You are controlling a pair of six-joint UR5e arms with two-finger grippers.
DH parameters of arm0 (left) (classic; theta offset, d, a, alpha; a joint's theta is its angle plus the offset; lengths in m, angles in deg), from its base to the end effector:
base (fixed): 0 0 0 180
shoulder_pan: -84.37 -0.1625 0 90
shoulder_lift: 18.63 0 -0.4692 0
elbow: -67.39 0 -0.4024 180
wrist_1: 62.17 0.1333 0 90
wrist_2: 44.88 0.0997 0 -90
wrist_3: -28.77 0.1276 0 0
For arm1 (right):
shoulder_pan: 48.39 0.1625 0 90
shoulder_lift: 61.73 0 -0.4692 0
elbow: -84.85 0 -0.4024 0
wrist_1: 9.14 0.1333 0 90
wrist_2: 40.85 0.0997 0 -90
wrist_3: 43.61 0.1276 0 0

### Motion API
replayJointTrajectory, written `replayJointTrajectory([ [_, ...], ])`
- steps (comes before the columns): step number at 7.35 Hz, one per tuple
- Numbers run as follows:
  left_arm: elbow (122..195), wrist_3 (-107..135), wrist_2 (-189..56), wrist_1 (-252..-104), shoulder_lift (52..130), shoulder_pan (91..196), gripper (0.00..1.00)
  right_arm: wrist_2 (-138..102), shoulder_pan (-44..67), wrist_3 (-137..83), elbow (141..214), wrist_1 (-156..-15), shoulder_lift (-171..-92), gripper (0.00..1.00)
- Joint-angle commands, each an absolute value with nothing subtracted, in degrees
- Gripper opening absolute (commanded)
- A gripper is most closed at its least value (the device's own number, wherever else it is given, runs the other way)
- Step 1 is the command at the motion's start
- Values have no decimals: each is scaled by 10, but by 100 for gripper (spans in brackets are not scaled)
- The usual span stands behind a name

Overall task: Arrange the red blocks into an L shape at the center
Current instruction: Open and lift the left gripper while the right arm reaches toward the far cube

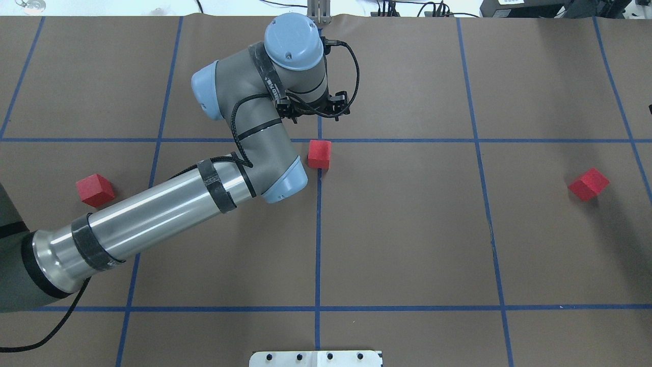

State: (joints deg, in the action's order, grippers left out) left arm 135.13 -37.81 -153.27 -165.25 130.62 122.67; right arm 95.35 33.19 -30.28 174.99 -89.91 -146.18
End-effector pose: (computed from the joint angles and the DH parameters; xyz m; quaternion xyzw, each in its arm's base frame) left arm 0.6341 -0.6193 0.1615 0.0900 0.4329 -0.0488 0.8956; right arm -0.0420 -0.5648 0.6493 0.0439 -0.4046 -0.0118 0.9134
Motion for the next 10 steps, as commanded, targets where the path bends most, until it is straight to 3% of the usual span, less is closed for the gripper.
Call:
replayJointTrajectory([
  [1, 1382, -380, -1535, -1652, 1290, 1232, 100, 953, 262, -310, 1756, -770, -1508, 99],
  [3, 1420, -378, -1535, -1652, 1249, 1249, 100, 952, 210, -304, 1766, -725, -1527, 99],
  [10, 1420, -374, -1536, -1653, 1245, 1247, 100, 895, 136, -355, 1758, -730, -1533, 99],
])
